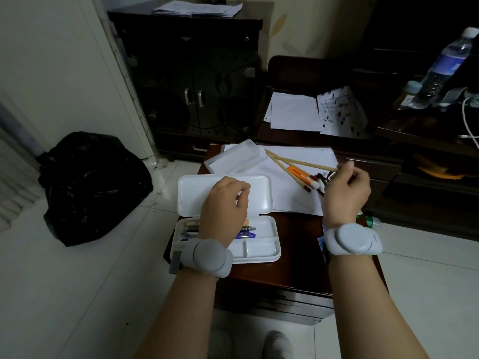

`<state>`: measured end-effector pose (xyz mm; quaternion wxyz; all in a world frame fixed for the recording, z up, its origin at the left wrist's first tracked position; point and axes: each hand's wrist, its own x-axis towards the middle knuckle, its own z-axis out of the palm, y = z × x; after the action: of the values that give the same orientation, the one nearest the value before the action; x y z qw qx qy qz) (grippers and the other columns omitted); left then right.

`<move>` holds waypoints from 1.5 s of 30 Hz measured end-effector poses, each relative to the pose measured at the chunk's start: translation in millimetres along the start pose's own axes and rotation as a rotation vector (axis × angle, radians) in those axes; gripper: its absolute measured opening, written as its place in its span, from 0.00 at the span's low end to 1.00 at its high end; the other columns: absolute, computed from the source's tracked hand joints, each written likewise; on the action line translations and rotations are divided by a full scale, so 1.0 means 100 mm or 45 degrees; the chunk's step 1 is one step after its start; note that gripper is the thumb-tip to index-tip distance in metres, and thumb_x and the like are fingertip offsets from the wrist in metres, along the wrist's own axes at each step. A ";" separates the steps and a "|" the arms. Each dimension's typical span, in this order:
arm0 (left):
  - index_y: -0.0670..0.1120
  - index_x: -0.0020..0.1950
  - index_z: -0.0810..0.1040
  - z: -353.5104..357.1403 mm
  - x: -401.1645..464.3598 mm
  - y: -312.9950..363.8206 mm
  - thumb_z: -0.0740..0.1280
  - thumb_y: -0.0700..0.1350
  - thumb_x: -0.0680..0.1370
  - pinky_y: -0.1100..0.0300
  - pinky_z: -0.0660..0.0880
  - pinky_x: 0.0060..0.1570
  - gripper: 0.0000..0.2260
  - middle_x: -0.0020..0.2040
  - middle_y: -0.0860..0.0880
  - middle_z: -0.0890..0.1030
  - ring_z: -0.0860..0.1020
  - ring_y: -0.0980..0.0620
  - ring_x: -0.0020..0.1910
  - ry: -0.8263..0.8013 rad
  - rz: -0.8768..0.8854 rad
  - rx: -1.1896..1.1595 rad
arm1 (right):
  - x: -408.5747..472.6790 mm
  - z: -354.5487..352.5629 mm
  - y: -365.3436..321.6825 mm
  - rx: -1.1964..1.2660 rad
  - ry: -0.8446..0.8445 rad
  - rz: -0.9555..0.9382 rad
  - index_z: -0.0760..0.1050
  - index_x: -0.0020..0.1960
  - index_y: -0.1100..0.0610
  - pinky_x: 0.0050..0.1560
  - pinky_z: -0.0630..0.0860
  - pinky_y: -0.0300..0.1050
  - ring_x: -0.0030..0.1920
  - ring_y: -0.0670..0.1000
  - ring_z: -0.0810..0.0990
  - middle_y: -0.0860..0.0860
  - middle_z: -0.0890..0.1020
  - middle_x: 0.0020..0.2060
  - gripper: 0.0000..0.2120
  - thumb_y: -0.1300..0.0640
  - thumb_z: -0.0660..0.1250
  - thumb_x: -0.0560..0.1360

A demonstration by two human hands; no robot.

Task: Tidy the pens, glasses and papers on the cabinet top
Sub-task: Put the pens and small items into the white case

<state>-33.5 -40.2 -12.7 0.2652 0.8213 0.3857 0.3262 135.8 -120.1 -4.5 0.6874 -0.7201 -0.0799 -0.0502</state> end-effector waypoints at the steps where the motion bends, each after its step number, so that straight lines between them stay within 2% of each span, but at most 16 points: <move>1: 0.44 0.56 0.81 0.01 0.00 0.00 0.63 0.41 0.78 0.57 0.75 0.58 0.09 0.54 0.48 0.80 0.77 0.51 0.53 0.007 0.018 0.000 | 0.00 0.01 0.03 0.068 -0.031 0.091 0.75 0.47 0.58 0.45 0.72 0.41 0.42 0.50 0.75 0.52 0.77 0.39 0.13 0.54 0.55 0.81; 3: 0.43 0.55 0.82 0.01 0.00 0.02 0.64 0.41 0.78 0.54 0.75 0.57 0.09 0.53 0.48 0.80 0.77 0.50 0.53 0.037 0.075 -0.009 | 0.00 0.02 0.05 0.203 -0.133 0.283 0.72 0.41 0.53 0.38 0.73 0.43 0.35 0.48 0.73 0.50 0.74 0.34 0.14 0.53 0.54 0.82; 6: 0.43 0.56 0.82 -0.01 0.00 0.11 0.65 0.41 0.77 0.55 0.75 0.56 0.09 0.55 0.48 0.80 0.76 0.49 0.54 0.137 0.232 0.007 | -0.05 0.03 0.02 0.296 -0.360 0.399 0.72 0.40 0.54 0.30 0.70 0.37 0.31 0.47 0.70 0.50 0.71 0.31 0.15 0.55 0.53 0.82; 9: 0.44 0.58 0.81 -0.01 0.02 0.21 0.66 0.42 0.76 0.55 0.69 0.61 0.12 0.60 0.47 0.79 0.75 0.47 0.59 0.187 0.350 0.060 | -0.15 0.07 -0.02 0.287 -0.605 0.397 0.73 0.39 0.55 0.29 0.69 0.36 0.29 0.46 0.68 0.50 0.70 0.30 0.15 0.56 0.54 0.82; 11: 0.44 0.58 0.81 0.01 0.03 0.22 0.66 0.42 0.76 0.57 0.66 0.62 0.12 0.60 0.47 0.80 0.75 0.48 0.60 0.179 0.376 0.070 | -0.22 0.09 -0.03 0.285 -0.736 0.417 0.72 0.39 0.56 0.29 0.68 0.36 0.26 0.44 0.66 0.50 0.69 0.29 0.14 0.58 0.55 0.81; 13: 0.44 0.57 0.81 0.01 0.02 0.19 0.66 0.43 0.76 0.59 0.68 0.61 0.12 0.56 0.47 0.82 0.76 0.48 0.56 0.133 0.362 0.072 | -0.29 0.11 -0.04 0.289 -0.842 0.442 0.72 0.39 0.56 0.29 0.67 0.37 0.25 0.43 0.66 0.50 0.69 0.28 0.13 0.60 0.55 0.81; 16: 0.44 0.54 0.83 -0.03 0.01 0.12 0.67 0.43 0.76 0.52 0.75 0.53 0.09 0.48 0.49 0.82 0.78 0.49 0.48 -0.001 0.256 -0.007 | -0.36 0.13 -0.04 0.254 -0.938 0.461 0.72 0.39 0.56 0.28 0.67 0.35 0.26 0.43 0.66 0.50 0.70 0.29 0.13 0.59 0.55 0.81; 18: 0.45 0.53 0.83 -0.06 0.02 0.10 0.68 0.43 0.76 0.54 0.76 0.49 0.08 0.47 0.50 0.81 0.77 0.51 0.44 -0.051 0.168 -0.061 | -0.39 0.14 -0.03 0.239 -0.973 0.470 0.72 0.39 0.56 0.28 0.68 0.35 0.27 0.44 0.67 0.50 0.70 0.29 0.14 0.57 0.55 0.81; 21: 0.45 0.52 0.84 -0.12 0.05 0.08 0.69 0.43 0.75 0.54 0.75 0.49 0.08 0.46 0.50 0.80 0.77 0.52 0.44 -0.122 0.102 -0.072 | -0.43 0.17 -0.02 0.225 -1.021 0.495 0.73 0.39 0.56 0.30 0.68 0.37 0.28 0.45 0.67 0.50 0.69 0.29 0.15 0.56 0.56 0.82; 23: 0.45 0.50 0.84 -0.17 0.07 0.05 0.68 0.42 0.76 0.52 0.75 0.49 0.06 0.44 0.48 0.80 0.76 0.50 0.44 -0.211 0.078 -0.026 | -0.45 0.18 -0.01 0.232 -1.070 0.508 0.73 0.39 0.57 0.27 0.66 0.36 0.26 0.46 0.66 0.51 0.69 0.28 0.14 0.57 0.56 0.81; 26: 0.45 0.45 0.82 -0.27 0.11 -0.06 0.67 0.40 0.76 0.50 0.75 0.48 0.04 0.41 0.48 0.78 0.75 0.50 0.41 -0.302 0.023 0.044 | -0.45 0.17 0.03 -0.010 -1.121 0.431 0.74 0.45 0.59 0.27 0.66 0.38 0.28 0.48 0.68 0.52 0.73 0.30 0.14 0.51 0.57 0.81; 29: 0.44 0.44 0.83 -0.33 0.11 -0.16 0.68 0.38 0.75 0.52 0.75 0.48 0.04 0.41 0.47 0.79 0.75 0.50 0.41 -0.313 -0.026 0.032 | -0.42 0.13 0.09 -0.213 -1.033 0.358 0.74 0.52 0.59 0.32 0.69 0.41 0.31 0.48 0.72 0.50 0.76 0.32 0.19 0.44 0.55 0.80; 34: 0.44 0.43 0.83 -0.23 0.02 -0.24 0.68 0.38 0.75 0.55 0.73 0.49 0.05 0.40 0.49 0.77 0.74 0.50 0.43 -0.428 -0.002 0.086 | -0.37 0.13 0.11 -0.226 -0.966 0.309 0.74 0.55 0.58 0.36 0.67 0.39 0.32 0.46 0.73 0.50 0.77 0.33 0.20 0.44 0.54 0.80; 39: 0.46 0.44 0.83 -0.11 -0.07 -0.23 0.64 0.39 0.77 0.57 0.71 0.50 0.09 0.43 0.50 0.77 0.71 0.52 0.46 -0.433 0.050 0.247 | -0.39 0.16 0.16 -0.234 -0.981 0.286 0.74 0.54 0.60 0.36 0.67 0.40 0.31 0.46 0.73 0.50 0.76 0.31 0.20 0.45 0.54 0.80; 45: 0.48 0.46 0.83 -0.08 -0.09 -0.22 0.63 0.41 0.78 0.59 0.69 0.48 0.09 0.46 0.49 0.77 0.71 0.51 0.48 -0.425 0.026 0.363 | -0.37 0.16 0.18 -0.219 -0.957 0.264 0.76 0.54 0.58 0.38 0.68 0.41 0.32 0.46 0.73 0.50 0.77 0.32 0.19 0.46 0.53 0.80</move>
<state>-54.3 -34.0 -25.3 0.2033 0.8969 0.3704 0.1306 102.1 -107.0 -29.4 0.5487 -0.7476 -0.2484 0.2799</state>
